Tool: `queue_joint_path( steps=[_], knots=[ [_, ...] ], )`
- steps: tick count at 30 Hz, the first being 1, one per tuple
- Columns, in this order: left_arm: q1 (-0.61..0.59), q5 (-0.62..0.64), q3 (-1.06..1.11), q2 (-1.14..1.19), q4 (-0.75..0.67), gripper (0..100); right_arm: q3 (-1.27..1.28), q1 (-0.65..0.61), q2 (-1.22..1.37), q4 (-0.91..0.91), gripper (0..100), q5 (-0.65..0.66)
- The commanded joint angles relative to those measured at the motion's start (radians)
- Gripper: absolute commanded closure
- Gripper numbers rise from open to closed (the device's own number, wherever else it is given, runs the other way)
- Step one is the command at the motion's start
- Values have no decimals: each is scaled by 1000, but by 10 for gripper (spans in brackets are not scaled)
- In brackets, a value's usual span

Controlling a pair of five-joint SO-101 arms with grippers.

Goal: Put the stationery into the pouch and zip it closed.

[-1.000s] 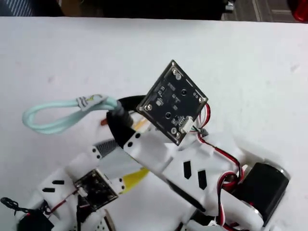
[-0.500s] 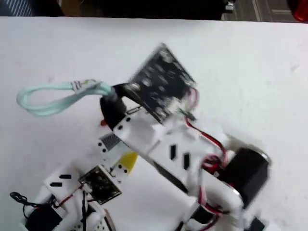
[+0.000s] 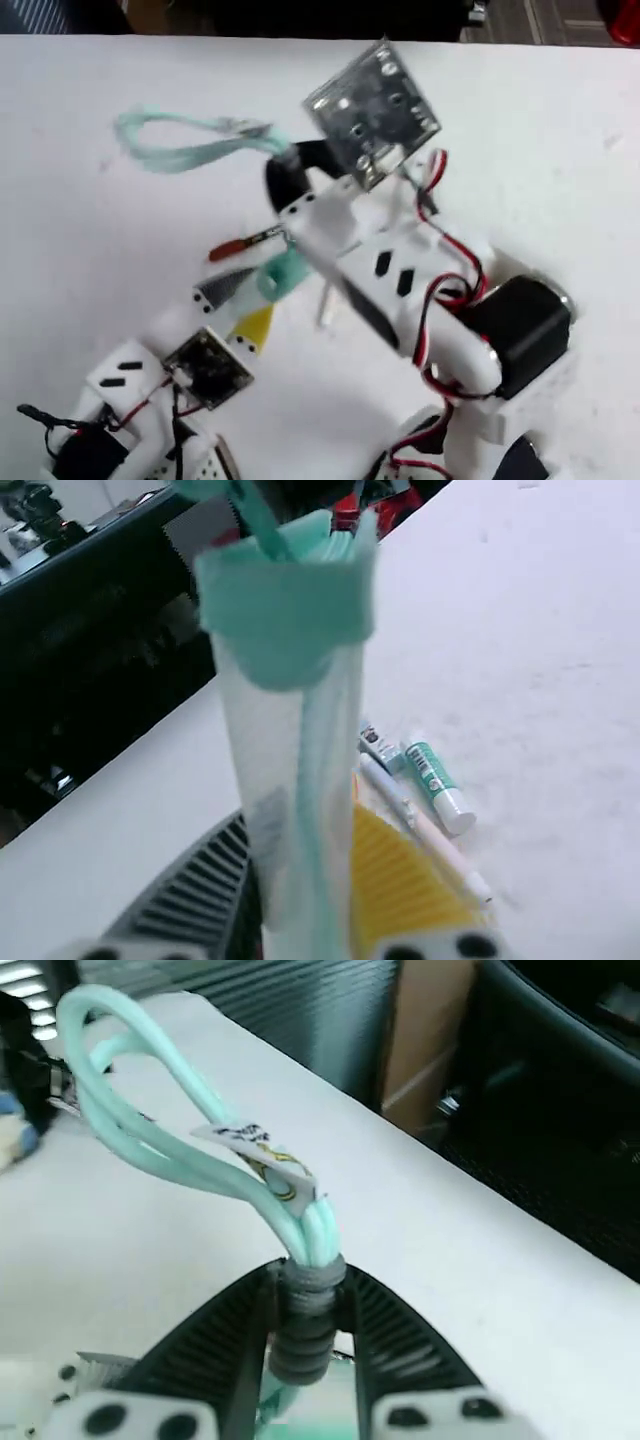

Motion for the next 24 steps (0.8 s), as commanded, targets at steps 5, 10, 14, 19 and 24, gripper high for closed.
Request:
queue_joint_path(
  steps=[5,10,14,19,24],
  knots=[
    [-81,9,35,-4,-43,976,-23,91,-4,58,982,-8],
    [-88,9,-11,-4,-38,976,72,93,-13,21,982,-8],
    [-81,9,-12,-4,-26,976,203,93,-13,-82,982,-8],
    [-81,8,-14,-5,5,976,359,127,-13,-265,982,-9],
    [-81,8,-11,-5,15,976,465,191,-13,-415,982,-9]
  ],
)
